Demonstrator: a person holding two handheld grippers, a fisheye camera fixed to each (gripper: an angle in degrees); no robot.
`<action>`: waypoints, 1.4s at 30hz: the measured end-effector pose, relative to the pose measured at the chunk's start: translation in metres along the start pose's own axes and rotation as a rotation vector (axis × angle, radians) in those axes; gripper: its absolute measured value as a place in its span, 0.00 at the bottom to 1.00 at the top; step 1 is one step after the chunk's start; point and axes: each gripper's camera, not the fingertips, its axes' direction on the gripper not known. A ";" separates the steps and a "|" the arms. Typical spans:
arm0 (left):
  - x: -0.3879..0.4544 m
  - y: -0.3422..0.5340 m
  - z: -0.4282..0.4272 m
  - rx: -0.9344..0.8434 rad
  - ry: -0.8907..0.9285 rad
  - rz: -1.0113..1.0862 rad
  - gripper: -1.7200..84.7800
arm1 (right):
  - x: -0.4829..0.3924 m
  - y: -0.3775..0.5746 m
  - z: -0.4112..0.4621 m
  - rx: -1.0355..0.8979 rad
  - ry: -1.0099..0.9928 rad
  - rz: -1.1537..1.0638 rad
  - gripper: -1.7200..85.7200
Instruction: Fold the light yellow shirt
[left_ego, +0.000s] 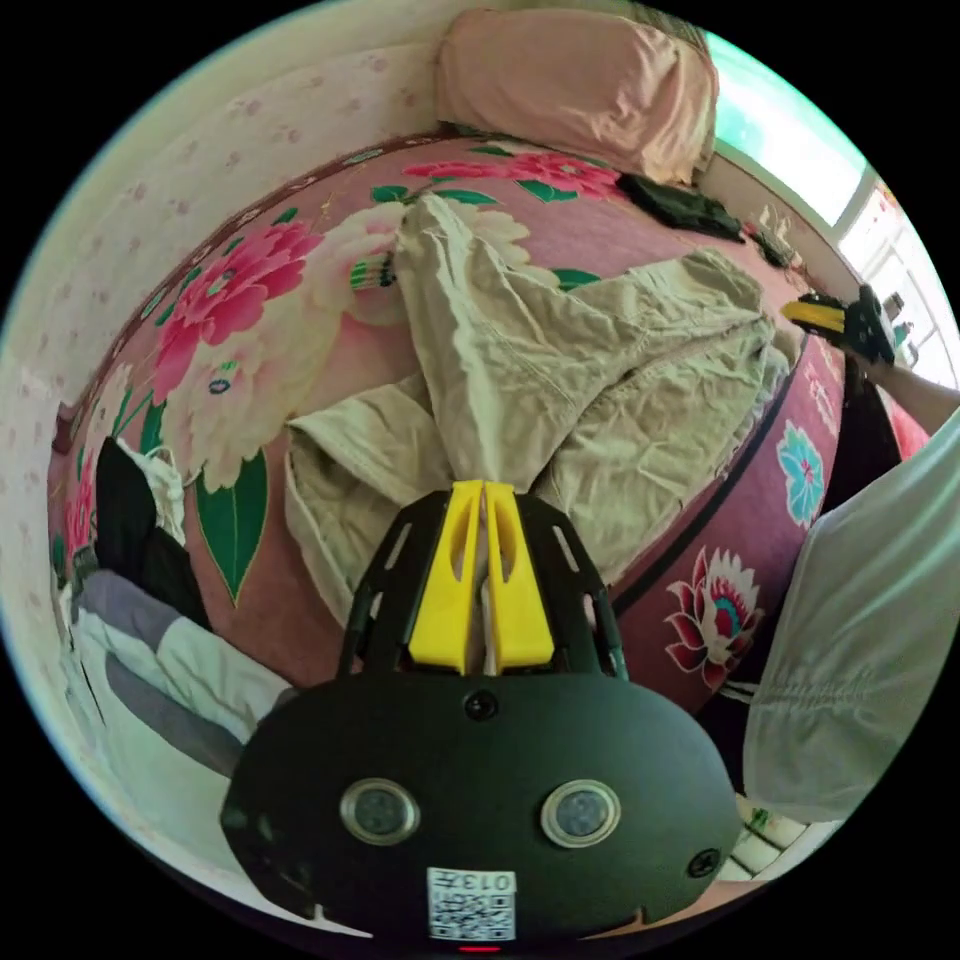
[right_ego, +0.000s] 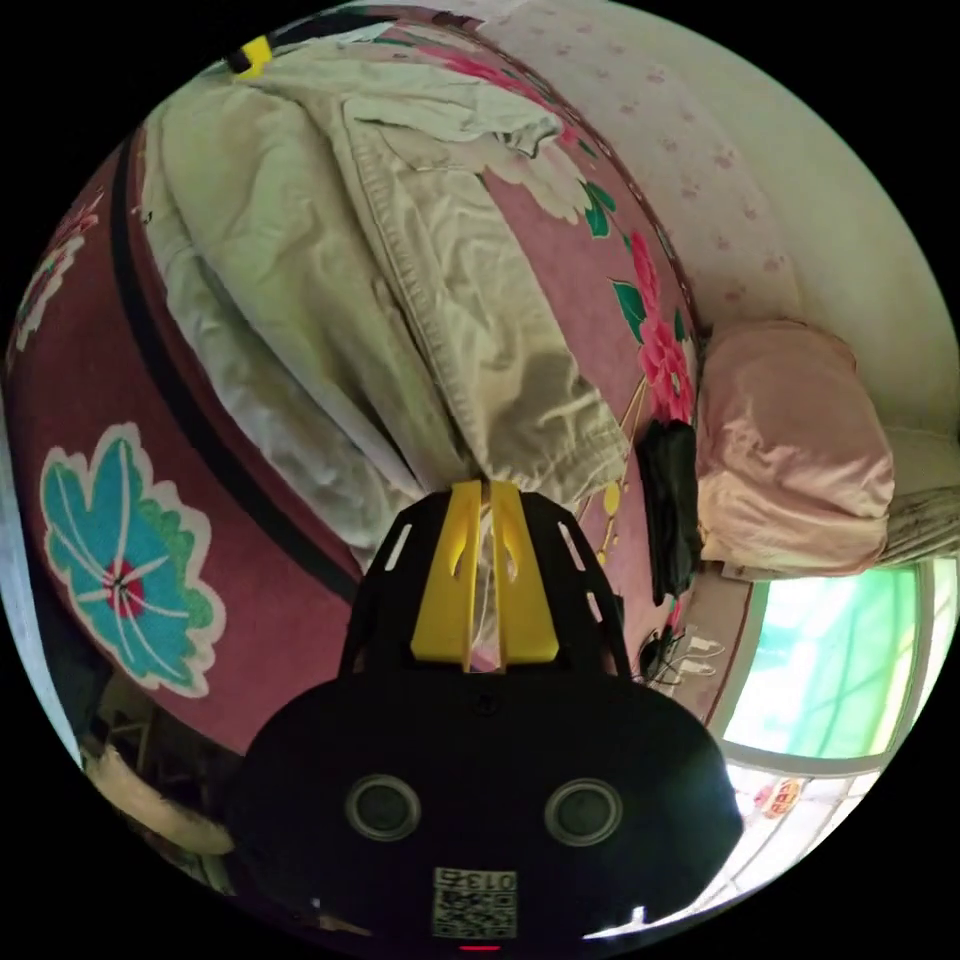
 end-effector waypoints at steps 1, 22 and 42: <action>-0.011 0.010 -0.012 0.048 -0.013 -0.053 0.02 | 0.024 0.005 -0.006 0.004 0.003 0.097 0.03; -0.132 -0.033 0.045 0.111 0.124 -0.238 0.14 | 0.288 -0.128 0.088 0.200 -0.503 0.537 0.14; -0.155 -0.109 0.073 0.062 0.304 -0.072 0.02 | 0.246 -0.501 -0.013 0.369 -0.414 -0.044 0.06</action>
